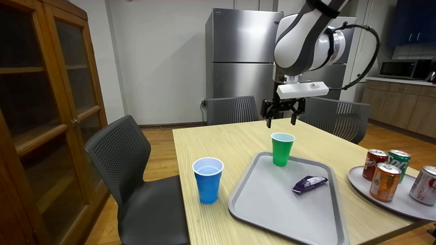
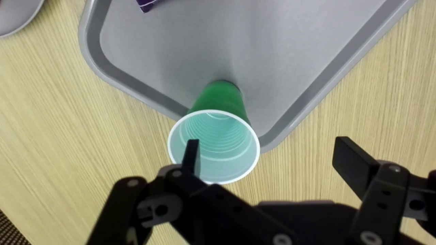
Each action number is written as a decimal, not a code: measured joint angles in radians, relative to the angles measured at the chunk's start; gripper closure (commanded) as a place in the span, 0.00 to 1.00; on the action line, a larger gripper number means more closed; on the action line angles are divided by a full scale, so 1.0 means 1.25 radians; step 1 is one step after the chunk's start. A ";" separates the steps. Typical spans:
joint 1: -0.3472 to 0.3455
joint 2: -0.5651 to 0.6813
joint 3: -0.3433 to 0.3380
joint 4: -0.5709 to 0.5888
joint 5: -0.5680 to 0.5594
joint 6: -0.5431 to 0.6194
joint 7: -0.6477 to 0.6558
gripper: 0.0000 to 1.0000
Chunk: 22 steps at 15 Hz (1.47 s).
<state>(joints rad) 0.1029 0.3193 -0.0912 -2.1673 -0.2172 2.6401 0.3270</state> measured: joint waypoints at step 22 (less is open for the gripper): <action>0.046 0.239 -0.049 0.211 -0.005 0.010 0.022 0.00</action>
<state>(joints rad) 0.1609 0.6177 -0.1524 -1.9035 -0.2230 2.6530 0.3540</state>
